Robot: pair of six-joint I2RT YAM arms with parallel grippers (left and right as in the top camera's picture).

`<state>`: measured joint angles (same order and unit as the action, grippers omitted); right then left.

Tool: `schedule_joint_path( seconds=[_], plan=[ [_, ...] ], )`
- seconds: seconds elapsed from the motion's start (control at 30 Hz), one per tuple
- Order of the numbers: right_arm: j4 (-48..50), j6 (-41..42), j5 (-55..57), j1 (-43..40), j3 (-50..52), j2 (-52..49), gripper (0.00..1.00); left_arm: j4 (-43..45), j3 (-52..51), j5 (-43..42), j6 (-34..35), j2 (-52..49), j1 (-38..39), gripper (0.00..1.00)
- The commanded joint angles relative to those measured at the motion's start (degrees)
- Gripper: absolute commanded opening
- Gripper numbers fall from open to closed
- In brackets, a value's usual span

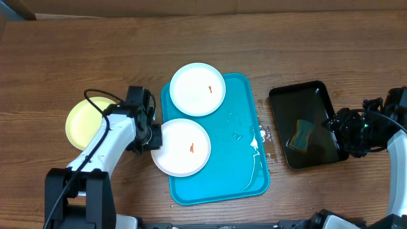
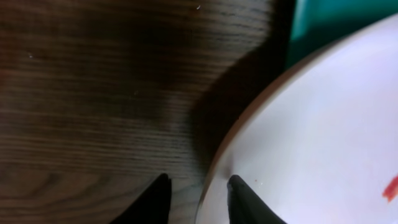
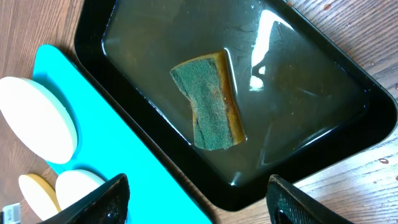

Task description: Clean dirty plates on tray and stack at the side

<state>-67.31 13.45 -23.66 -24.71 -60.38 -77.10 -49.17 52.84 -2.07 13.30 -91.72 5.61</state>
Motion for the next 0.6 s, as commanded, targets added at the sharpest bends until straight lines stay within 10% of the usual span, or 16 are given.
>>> schedule_joint_path(
  seconds=[0.0,0.1,0.57],
  plan=[
    [0.1,-0.2,-0.5,0.0,-0.8,0.5,0.72,1.2,-1.6,-1.8,0.4,1.0,0.2,0.17],
    [0.1,-0.2,-0.5,0.0,-0.8,0.5,0.72,1.5,-1.0,-5.2,-1.6,1.0,0.3,0.04],
    [0.3,-4.5,0.3,7.7,-0.8,0.5,0.69,7.0,2.7,-1.3,-6.0,1.0,15.6,0.04]
  ],
)
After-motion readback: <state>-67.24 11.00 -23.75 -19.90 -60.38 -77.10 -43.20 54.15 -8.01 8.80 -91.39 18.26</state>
